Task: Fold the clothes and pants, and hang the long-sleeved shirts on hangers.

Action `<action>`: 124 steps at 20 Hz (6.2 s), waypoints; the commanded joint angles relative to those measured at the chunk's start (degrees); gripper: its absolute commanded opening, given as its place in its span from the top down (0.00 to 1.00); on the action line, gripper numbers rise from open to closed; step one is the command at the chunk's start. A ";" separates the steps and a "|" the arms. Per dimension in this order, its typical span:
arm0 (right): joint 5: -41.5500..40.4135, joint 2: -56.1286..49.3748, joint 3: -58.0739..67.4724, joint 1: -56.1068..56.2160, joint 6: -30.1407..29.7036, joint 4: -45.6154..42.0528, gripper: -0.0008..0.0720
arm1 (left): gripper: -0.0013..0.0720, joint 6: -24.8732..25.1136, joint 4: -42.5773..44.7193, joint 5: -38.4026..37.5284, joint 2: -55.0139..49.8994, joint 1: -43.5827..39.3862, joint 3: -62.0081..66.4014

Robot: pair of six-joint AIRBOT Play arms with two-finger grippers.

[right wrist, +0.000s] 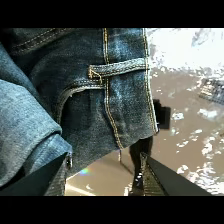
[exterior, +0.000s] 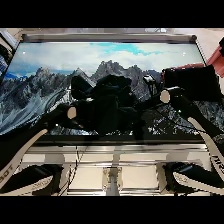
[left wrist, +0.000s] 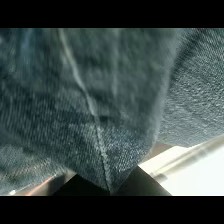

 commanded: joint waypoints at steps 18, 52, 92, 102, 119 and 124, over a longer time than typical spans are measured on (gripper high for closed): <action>3.19 -14.64 2.34 -9.18 -38.88 21.90 0.32 | 0.96 4.42 34.84 -11.67 32.50 51.80 6.01; 23.26 -29.05 14.34 -5.07 -53.51 32.04 0.82 | 0.96 7.50 30.01 -14.86 24.61 51.78 6.01; 19.96 15.34 -11.72 -64.89 -25.97 5.40 0.96 | 0.96 35.06 20.37 -17.70 11.76 50.69 -6.25; 26.67 16.94 -2.82 -66.05 -21.42 -5.22 0.96 | 0.96 37.70 20.76 -13.57 13.66 51.43 -3.91; 34.53 10.29 -1.84 -67.63 -15.43 -8.22 0.37 | 0.46 42.58 9.27 -16.15 7.10 53.40 7.02; 31.34 10.32 9.73 -67.43 -12.59 4.79 0.37 | 0.46 39.34 -9.62 -9.16 0.35 42.95 29.20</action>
